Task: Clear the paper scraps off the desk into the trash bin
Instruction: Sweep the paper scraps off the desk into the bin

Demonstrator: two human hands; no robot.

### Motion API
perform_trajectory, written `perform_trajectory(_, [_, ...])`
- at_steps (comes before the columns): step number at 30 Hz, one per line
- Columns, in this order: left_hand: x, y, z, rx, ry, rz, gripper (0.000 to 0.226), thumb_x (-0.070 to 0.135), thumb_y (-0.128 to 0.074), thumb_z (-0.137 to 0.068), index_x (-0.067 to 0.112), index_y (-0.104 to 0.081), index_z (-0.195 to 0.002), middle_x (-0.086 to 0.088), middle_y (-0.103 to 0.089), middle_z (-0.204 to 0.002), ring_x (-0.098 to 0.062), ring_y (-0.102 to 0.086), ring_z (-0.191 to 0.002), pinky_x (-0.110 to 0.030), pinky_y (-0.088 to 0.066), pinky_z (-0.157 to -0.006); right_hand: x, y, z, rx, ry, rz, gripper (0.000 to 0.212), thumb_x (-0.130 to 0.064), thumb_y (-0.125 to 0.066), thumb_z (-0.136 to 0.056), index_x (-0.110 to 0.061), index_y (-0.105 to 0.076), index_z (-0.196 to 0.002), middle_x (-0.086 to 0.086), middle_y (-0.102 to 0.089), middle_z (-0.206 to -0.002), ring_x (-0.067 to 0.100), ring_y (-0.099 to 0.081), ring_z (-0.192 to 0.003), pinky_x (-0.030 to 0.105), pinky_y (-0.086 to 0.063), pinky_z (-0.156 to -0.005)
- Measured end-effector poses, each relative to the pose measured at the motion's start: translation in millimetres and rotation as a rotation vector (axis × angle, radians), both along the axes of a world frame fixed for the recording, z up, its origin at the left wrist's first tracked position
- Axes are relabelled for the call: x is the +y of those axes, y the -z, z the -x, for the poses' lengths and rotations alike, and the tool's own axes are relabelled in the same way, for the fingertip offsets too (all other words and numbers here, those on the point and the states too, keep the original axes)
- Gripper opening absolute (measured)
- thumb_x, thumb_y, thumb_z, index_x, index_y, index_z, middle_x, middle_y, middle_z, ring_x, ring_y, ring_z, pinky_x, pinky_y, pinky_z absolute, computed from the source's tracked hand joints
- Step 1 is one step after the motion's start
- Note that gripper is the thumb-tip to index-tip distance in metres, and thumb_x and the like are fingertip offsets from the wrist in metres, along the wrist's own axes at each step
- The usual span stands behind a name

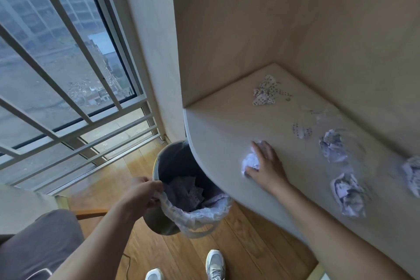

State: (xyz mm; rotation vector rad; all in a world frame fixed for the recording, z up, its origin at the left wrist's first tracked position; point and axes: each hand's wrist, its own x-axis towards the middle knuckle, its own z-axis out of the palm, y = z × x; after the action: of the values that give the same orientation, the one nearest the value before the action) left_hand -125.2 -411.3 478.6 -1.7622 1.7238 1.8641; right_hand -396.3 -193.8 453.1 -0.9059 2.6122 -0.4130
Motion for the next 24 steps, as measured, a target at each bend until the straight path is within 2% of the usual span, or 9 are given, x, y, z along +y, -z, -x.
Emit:
perform_trajectory(6, [1.4, -1.5, 2.5, 0.018, 0.013, -0.001, 0.014, -0.001, -0.069, -0.078, -0.009, -0.063, -0.088, -0.028, -0.065, -0.091, -0.042, -0.07, -0.086, -0.054, -0.06, -0.079, -60.5, -3.2, -86.2, -0.062, -0.306, -0.043, 0.077, -0.049, -0.054, -0.083, -0.045, -0.013, -0.149, -0.002, -0.004, -0.164, 0.031, -0.006, -0.148, 0.053, -0.015, -0.118])
perform_trajectory(9, [-0.2, -1.8, 1.0, 0.021, 0.012, -0.006, 0.018, -0.002, -0.068, -0.079, -0.011, -0.061, -0.093, -0.031, -0.064, -0.093, -0.043, -0.069, -0.088, -0.053, -0.06, -0.079, -75.5, -11.1, -117.6, -0.274, -0.462, -0.057, 0.073, -0.058, -0.049, -0.084, -0.055, -0.009, -0.145, -0.01, 0.004, -0.164, 0.029, 0.011, -0.149, 0.062, 0.0, -0.114])
perform_trajectory(11, [-2.5, -0.7, 0.4, 0.025, 0.021, -0.011, 0.019, -0.003, -0.068, -0.079, -0.013, -0.062, -0.094, -0.031, -0.063, -0.092, -0.041, -0.069, -0.086, -0.05, -0.06, -0.076, -77.6, -20.7, -119.3, -0.42, -0.478, 0.029, 0.063, -0.058, -0.047, -0.088, -0.054, -0.018, -0.144, -0.011, 0.003, -0.164, 0.023, 0.016, -0.149, 0.062, 0.009, -0.112])
perform_trajectory(13, [-4.4, 2.3, 1.8, 0.028, 0.024, -0.011, 0.018, -0.004, -0.068, -0.079, -0.014, -0.061, -0.092, -0.03, -0.064, -0.089, -0.041, -0.069, -0.082, -0.045, -0.062, -0.066, -70.1, -32.9, -101.6, -0.439, -0.379, 0.15, 0.057, -0.053, -0.047, -0.091, -0.048, -0.027, -0.145, -0.012, -0.001, -0.163, 0.018, 0.013, -0.149, 0.059, 0.012, -0.113])
perform_trajectory(16, [-4.2, 8.1, 6.5, 0.015, 0.01, -0.015, 0.016, -0.006, -0.068, -0.077, -0.013, -0.061, -0.089, -0.03, -0.064, -0.086, -0.041, -0.07, -0.078, -0.038, -0.061, -0.055, -34.1, -47.2, -47.6, -0.268, -0.086, 0.198, 0.063, -0.048, -0.05, -0.092, -0.039, -0.024, -0.149, -0.01, 0.0, -0.164, 0.018, 0.008, -0.15, 0.057, 0.005, -0.116])
perform_trajectory(20, [-1.4, 15.0, 12.9, 0.026, 0.008, -0.057, 0.011, -0.009, -0.065, -0.078, -0.013, -0.059, -0.086, -0.028, -0.065, -0.078, -0.039, -0.07, -0.069, -0.037, -0.06, -0.051, 57.6, -53.0, 28.4, 0.041, 0.426, 0.012, 0.08, -0.05, -0.058, -0.088, -0.033, -0.013, -0.152, 0.001, 0.005, -0.164, 0.03, 0.005, -0.15, 0.065, -0.008, -0.113])
perform_trajectory(22, [-0.7, 16.3, 15.6, 0.031, 0.016, -0.069, 0.009, -0.01, -0.064, -0.078, -0.011, -0.059, -0.085, -0.027, -0.063, -0.079, -0.04, -0.069, -0.071, -0.038, -0.059, -0.051, 106.0, -48.4, 49.7, 0.076, 0.619, -0.084, 0.085, -0.054, -0.061, -0.084, -0.033, -0.014, -0.152, 0.004, 0.002, -0.164, 0.036, 0.001, -0.148, 0.068, -0.013, -0.111])
perform_trajectory(24, [0.0, 16.1, 18.2, 0.037, 0.018, -0.078, 0.008, -0.01, -0.063, -0.078, -0.01, -0.059, -0.085, -0.027, -0.063, -0.08, -0.041, -0.068, -0.072, -0.037, -0.058, -0.052, 141.9, -40.7, 57.9, 0.03, 0.722, -0.144, 0.084, -0.057, -0.061, -0.08, -0.034, -0.018, -0.149, 0.006, -0.005, -0.161, 0.038, -0.008, -0.146, 0.066, -0.02, -0.11])
